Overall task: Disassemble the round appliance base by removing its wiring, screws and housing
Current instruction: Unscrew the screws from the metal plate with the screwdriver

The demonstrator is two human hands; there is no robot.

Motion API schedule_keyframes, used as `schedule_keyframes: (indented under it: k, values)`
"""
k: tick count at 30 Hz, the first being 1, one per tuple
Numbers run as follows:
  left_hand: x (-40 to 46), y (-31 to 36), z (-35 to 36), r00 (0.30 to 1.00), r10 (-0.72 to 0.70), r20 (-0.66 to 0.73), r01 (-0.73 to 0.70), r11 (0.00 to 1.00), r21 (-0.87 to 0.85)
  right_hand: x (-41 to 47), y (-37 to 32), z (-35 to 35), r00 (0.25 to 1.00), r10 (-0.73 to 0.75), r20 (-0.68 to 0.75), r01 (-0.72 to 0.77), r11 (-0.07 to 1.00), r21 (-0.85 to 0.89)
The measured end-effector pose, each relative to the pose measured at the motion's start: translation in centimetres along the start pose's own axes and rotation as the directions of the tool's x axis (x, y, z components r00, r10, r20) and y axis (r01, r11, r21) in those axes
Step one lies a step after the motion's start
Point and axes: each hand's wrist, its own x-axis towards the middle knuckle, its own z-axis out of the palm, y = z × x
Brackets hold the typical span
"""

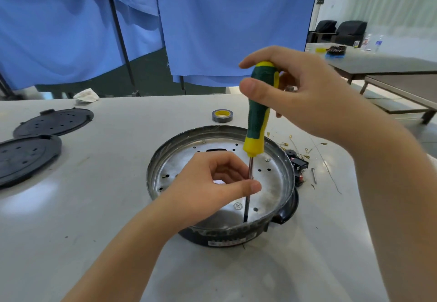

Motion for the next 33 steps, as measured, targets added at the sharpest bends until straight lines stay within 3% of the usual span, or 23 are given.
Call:
schedule_keyframes:
  k: [3, 7, 12, 17, 20, 25, 28, 30, 33]
  values:
    - [-0.2, -0.1, 0.0, 0.994, -0.028, 0.108, 0.031, 0.999, -0.025, 0.1, 0.4, -0.2, 1.000, 0.001, 0.005, -0.001, 1.000, 0.012]
    - [-0.4, 0.3, 0.0, 0.981, -0.062, 0.185, 0.073, 0.996, -0.053, -0.1, 0.3, -0.7, 0.996, -0.006, 0.094, -0.017, 0.969, 0.246]
    - [-0.4, 0.2, 0.2, 0.993, -0.047, 0.106, 0.054, 0.997, -0.056, -0.3, -0.1, -0.8, 0.990, -0.057, 0.127, -0.010, 0.883, 0.469]
    - [-0.3, 0.3, 0.2, 1.000, -0.008, 0.003, 0.008, 0.997, -0.074, -0.1, 0.1, -0.7, 0.996, -0.024, 0.089, -0.027, 0.845, 0.533]
    - [-0.2, 0.5, 0.2, 0.997, -0.003, -0.077, -0.006, 0.992, -0.123, 0.3, 0.9, -0.3, 0.992, 0.093, 0.090, -0.121, 0.912, 0.393]
    - [0.3, 0.5, -0.5, 0.942, -0.090, -0.322, 0.009, 0.970, -0.243, 0.6, 1.4, 0.3, 0.945, 0.304, 0.124, -0.316, 0.945, 0.086]
    - [0.4, 0.4, -0.7, 0.918, -0.108, -0.382, 0.003, 0.964, -0.266, 0.1, 1.0, 0.6, 0.899, 0.278, 0.337, -0.223, 0.956, -0.192]
    - [0.5, 0.3, -0.8, 0.917, -0.086, -0.390, -0.001, 0.976, -0.217, -0.4, 0.4, 1.9, 0.798, 0.293, 0.527, -0.131, 0.937, -0.323]
    - [0.5, 0.1, -1.1, 0.915, -0.040, -0.402, -0.016, 0.991, -0.136, -0.9, -0.3, 4.6, 0.661, 0.288, 0.693, -0.013, 0.927, -0.374]
